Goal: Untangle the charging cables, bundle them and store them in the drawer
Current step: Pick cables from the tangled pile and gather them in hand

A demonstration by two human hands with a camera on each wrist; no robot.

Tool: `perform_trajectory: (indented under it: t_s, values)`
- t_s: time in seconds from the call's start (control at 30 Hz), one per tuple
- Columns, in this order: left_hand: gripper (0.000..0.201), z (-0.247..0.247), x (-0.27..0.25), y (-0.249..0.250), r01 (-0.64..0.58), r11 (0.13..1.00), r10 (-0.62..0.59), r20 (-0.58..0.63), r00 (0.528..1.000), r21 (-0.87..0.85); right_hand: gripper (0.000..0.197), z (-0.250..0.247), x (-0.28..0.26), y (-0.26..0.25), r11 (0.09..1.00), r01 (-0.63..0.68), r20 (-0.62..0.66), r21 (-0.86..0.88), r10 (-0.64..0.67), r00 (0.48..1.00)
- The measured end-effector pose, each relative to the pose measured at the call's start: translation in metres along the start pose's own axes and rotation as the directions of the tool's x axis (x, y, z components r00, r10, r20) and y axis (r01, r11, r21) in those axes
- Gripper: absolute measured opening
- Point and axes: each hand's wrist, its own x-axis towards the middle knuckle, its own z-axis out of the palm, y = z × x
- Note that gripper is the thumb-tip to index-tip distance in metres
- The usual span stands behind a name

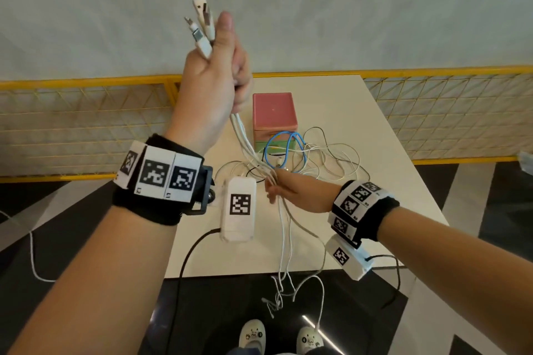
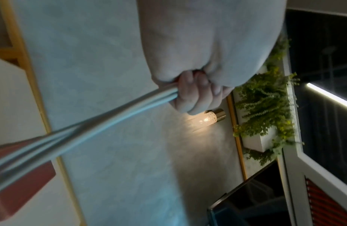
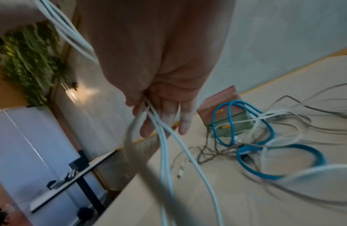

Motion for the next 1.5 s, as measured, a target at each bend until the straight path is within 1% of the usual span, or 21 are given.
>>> perform_trajectory:
  t_s: [0.13, 0.23, 0.33, 0.43, 0.5, 0.6, 0.67, 0.77, 0.83, 0.9, 0.93, 1.0, 1.03, 1.1, 1.13, 1.2, 1.3, 1.37, 1.43, 1.47, 1.5]
  values:
    - [0.053, 0.004, -0.004, -0.008, 0.015, 1.000, -0.016, 0.026, 1.000, 0.026, 0.014, -0.008, 0.014, -0.024, 0.991, 0.136, -0.028, 0.014, -0.136, 0.990]
    - [0.051, -0.003, -0.004, 0.003, 0.000, 1.000, 0.000, -0.018, 1.000, -0.012, 0.015, 0.008, 0.016, -0.015, 0.991, 0.124, -0.040, 0.059, -0.122, 0.992]
    - [0.050, -0.012, -0.005, 0.015, -0.021, 1.000, 0.020, -0.056, 0.998, -0.015, 0.013, 0.021, 0.015, 0.000, 0.995, 0.075, -0.017, 0.072, -0.074, 0.997]
    - [0.050, -0.014, -0.006, 0.024, -0.059, 0.998, 0.059, -0.069, 0.996, -0.003, 0.019, 0.032, 0.014, 0.010, 0.997, -0.048, 0.111, 0.060, 0.041, 0.993]
    - [0.049, -0.014, -0.006, 0.030, -0.088, 0.996, 0.087, -0.067, 0.994, -0.005, 0.016, 0.039, 0.012, 0.019, 0.995, -0.095, 0.193, -0.033, 0.100, 0.976]
    - [0.050, -0.015, -0.008, 0.030, -0.090, 0.996, 0.091, -0.063, 0.994, 0.019, 0.006, 0.040, 0.013, 0.025, 0.978, -0.127, 0.253, -0.167, 0.167, 0.953]
    - [0.049, -0.013, -0.010, 0.023, -0.081, 0.995, 0.084, -0.042, 0.996, 0.057, 0.009, 0.034, 0.017, 0.018, 0.979, -0.098, 0.226, -0.181, 0.138, 0.964]
    - [0.049, -0.010, -0.010, 0.009, -0.029, 0.997, 0.030, -0.020, 0.999, 0.077, 0.022, 0.020, 0.024, -0.008, 0.999, -0.005, 0.159, 0.040, -0.001, 0.987]
    - [0.051, -0.008, -0.010, -0.005, 0.023, 0.994, -0.025, 0.021, 0.999, 0.105, 0.036, 0.011, 0.028, -0.032, 0.983, 0.042, 0.109, 0.180, -0.063, 0.992]
    - [0.051, -0.009, -0.012, -0.022, 0.038, 0.988, -0.052, 0.090, 0.995, 0.147, 0.044, -0.001, 0.031, -0.053, 0.956, 0.119, 0.008, 0.268, -0.126, 0.992]
    - [0.051, -0.011, -0.013, -0.030, 0.018, 0.976, -0.046, 0.125, 0.991, 0.216, 0.039, -0.006, 0.033, -0.061, 0.939, 0.161, -0.044, 0.304, -0.155, 0.987]
    - [0.051, -0.016, -0.017, -0.041, -0.036, 0.913, -0.048, 0.193, 0.980, 0.406, 0.013, -0.013, 0.034, -0.072, 0.901, 0.249, -0.107, 0.355, -0.226, 0.968]
    - [0.052, -0.019, -0.017, -0.044, -0.047, 0.883, -0.061, 0.212, 0.975, 0.467, 0.010, -0.015, 0.034, -0.075, 0.885, 0.268, -0.114, 0.379, -0.243, 0.963]
    - [0.052, -0.026, -0.016, -0.048, -0.056, 0.881, -0.053, 0.216, 0.975, 0.469, 0.021, -0.007, 0.035, -0.073, 0.878, 0.253, -0.113, 0.407, -0.226, 0.967]
    - [0.051, -0.029, -0.015, -0.048, -0.053, 0.904, -0.035, 0.197, 0.980, 0.423, 0.024, 0.000, 0.036, -0.067, 0.895, 0.241, -0.105, 0.376, -0.217, 0.971]
    - [0.049, -0.032, -0.013, -0.046, -0.020, 0.957, -0.011, 0.105, 0.994, 0.290, 0.020, 0.019, 0.037, -0.046, 0.940, 0.212, -0.051, 0.267, -0.206, 0.977]
    - [0.047, -0.037, -0.010, -0.036, 0.047, 0.992, -0.045, -0.015, 0.999, 0.117, 0.014, 0.046, 0.033, -0.008, 0.984, 0.106, 0.091, 0.141, -0.120, 0.989]
    - [0.048, -0.041, -0.007, -0.037, 0.078, 0.994, -0.076, -0.031, 0.997, 0.074, 0.011, 0.058, 0.030, 0.013, 0.996, 0.006, 0.156, 0.088, -0.020, 0.988]
    - [0.049, -0.044, -0.006, -0.043, 0.106, 0.989, -0.105, -0.020, 0.994, 0.105, 0.008, 0.064, 0.029, 0.029, 0.999, -0.049, 0.222, -0.001, 0.048, 0.974]
    - [0.049, -0.044, -0.006, -0.047, 0.131, 0.983, -0.130, -0.017, 0.991, 0.132, 0.018, 0.063, 0.030, 0.037, 0.996, -0.076, 0.272, -0.053, 0.088, 0.958]
    - [0.049, -0.044, -0.007, -0.052, 0.164, 0.973, -0.163, -0.018, 0.986, 0.162, 0.038, 0.060, 0.030, 0.043, 0.988, -0.111, 0.325, -0.108, 0.141, 0.935]
